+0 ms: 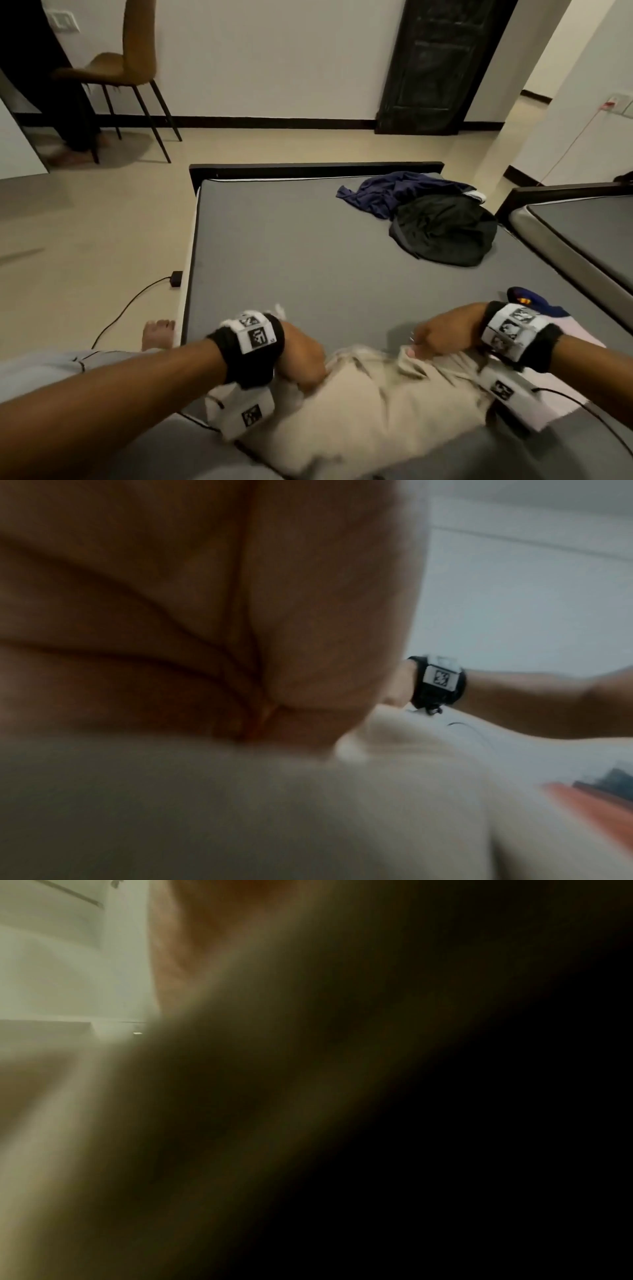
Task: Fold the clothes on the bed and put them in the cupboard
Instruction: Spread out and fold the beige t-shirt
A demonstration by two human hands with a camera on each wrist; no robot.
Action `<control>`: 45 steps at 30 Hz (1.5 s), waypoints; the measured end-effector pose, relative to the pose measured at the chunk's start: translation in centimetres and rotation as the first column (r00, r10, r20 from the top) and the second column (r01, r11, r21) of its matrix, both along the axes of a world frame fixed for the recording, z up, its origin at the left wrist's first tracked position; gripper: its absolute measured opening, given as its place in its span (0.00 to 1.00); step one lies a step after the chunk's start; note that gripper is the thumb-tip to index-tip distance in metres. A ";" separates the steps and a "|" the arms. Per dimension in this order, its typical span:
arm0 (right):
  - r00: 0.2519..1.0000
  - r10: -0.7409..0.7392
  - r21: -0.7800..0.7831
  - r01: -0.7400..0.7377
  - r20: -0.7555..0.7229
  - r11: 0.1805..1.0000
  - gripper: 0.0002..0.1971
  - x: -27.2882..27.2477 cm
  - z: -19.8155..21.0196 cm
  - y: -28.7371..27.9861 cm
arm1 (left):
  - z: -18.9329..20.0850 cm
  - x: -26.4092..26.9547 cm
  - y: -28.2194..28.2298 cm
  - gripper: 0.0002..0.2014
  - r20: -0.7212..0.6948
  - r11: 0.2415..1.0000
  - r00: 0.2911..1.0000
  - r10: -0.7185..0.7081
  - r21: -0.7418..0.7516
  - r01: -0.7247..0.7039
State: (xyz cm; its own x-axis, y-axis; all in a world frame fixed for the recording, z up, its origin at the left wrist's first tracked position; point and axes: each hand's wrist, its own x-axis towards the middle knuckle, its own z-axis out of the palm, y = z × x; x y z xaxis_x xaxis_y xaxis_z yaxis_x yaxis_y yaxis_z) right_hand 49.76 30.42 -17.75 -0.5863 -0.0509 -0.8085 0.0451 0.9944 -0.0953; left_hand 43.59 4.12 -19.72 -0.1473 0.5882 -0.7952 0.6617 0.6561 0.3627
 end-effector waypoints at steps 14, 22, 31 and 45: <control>0.798 -0.100 -0.049 0.088 -0.595 0.995 0.15 -15.9 -3.0 6.2 | -0.3 -20.5 -10.8 0.14 -0.481 0.820 0.664 0.572 0.308 -0.483; 0.573 -0.309 -0.223 0.217 -0.759 0.950 0.13 -27.2 -5.7 7.1 | -4.4 -30.8 -13.5 0.16 0.358 -0.199 0.110 0.927 0.721 -0.664; 0.790 -0.206 -0.014 0.243 -0.577 0.970 0.14 -34.4 -5.8 8.7 | -3.8 -38.0 -11.8 0.10 -0.444 0.608 0.415 0.794 0.602 -0.518; 0.623 -0.195 -0.133 0.146 -0.757 0.980 0.14 -40.1 -6.2 9.1 | -3.7 -43.1 -14.6 0.11 -0.589 0.698 0.379 0.714 0.552 -0.457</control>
State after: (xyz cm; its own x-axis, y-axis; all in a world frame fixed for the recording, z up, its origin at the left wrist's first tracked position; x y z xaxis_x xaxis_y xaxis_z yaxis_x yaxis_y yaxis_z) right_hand 9.69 39.55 -23.95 -0.9940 0.0872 -0.0662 0.1001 0.9687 -0.2270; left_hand 0.45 -10.45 -23.38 -0.9644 0.2580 -0.0585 0.2433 0.9518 0.1867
